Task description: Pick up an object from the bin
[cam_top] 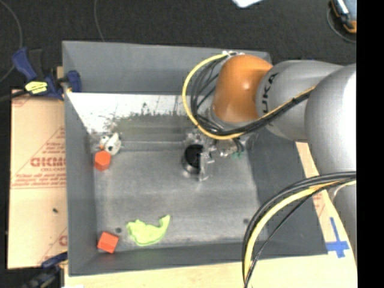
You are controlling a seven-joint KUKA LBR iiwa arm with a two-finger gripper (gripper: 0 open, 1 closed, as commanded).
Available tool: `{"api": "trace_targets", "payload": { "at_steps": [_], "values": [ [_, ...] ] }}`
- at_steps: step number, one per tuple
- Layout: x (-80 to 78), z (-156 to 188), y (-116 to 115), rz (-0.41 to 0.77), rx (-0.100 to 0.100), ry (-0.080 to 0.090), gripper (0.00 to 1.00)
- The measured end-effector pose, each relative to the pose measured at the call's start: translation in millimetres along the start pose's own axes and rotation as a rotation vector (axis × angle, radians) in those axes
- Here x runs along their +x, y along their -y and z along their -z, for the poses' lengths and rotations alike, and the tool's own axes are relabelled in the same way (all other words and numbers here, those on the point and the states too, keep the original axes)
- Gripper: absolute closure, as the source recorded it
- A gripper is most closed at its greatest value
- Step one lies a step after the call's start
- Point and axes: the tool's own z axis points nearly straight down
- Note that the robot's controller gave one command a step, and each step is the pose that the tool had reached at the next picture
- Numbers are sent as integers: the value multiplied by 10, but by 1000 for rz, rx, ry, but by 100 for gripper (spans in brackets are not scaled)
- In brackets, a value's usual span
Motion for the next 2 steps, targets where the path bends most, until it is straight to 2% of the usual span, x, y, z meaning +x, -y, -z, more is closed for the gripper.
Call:
{"api": "trace_targets", "payload": {
  "at_steps": [2],
  "values": [
    [0, 0, 0, 1, 0, 0, 100]
  ]
}}
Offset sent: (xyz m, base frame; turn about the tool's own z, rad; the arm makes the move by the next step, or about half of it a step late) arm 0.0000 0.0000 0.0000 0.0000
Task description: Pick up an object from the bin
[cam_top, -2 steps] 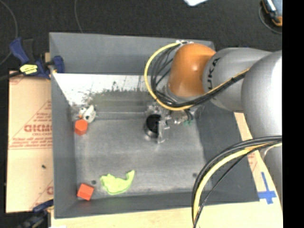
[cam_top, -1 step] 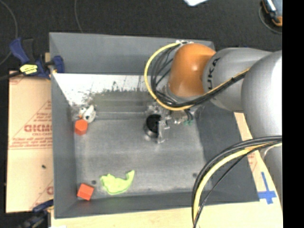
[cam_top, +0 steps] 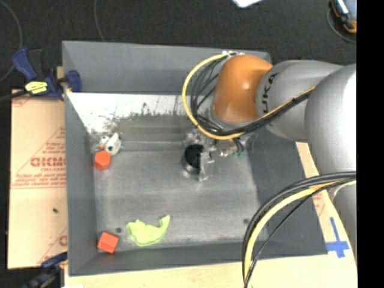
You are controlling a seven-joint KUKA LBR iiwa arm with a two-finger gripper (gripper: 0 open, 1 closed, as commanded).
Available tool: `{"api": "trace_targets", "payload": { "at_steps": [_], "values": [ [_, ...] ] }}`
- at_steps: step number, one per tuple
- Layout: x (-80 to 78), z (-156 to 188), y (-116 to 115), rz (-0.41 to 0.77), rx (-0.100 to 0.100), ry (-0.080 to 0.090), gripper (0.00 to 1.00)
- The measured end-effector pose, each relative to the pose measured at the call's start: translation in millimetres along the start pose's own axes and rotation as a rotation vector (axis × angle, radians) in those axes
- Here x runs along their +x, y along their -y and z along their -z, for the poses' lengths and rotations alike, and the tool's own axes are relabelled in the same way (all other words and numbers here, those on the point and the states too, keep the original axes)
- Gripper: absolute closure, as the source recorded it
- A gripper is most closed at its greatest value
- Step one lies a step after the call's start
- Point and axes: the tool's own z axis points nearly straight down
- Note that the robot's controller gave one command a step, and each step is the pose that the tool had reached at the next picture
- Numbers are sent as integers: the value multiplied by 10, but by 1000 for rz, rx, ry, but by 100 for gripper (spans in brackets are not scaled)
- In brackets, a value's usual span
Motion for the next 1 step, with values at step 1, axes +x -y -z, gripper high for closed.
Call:
{"api": "trace_targets", "payload": {
  "at_steps": [1],
  "values": [
    [0, 0, 0, 0, 0, 0, 100]
  ]
}}
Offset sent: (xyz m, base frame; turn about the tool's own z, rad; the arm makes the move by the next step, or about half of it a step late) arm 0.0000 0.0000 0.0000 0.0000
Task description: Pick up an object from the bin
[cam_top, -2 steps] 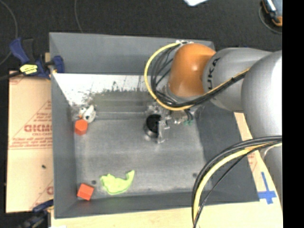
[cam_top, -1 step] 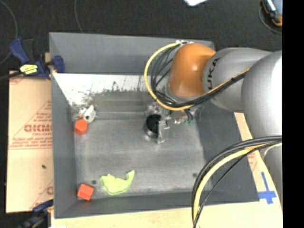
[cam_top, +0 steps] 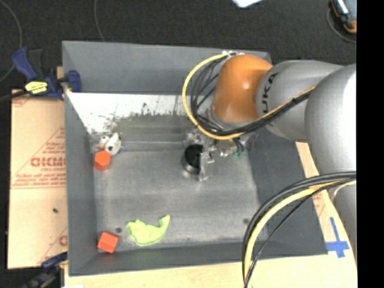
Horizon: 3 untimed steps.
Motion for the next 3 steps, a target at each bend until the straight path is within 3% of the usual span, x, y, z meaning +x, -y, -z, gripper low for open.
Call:
{"api": "trace_targets", "payload": {
  "at_steps": [3],
  "values": [
    [0, 0, 0, 1, 0, 0, 100]
  ]
}}
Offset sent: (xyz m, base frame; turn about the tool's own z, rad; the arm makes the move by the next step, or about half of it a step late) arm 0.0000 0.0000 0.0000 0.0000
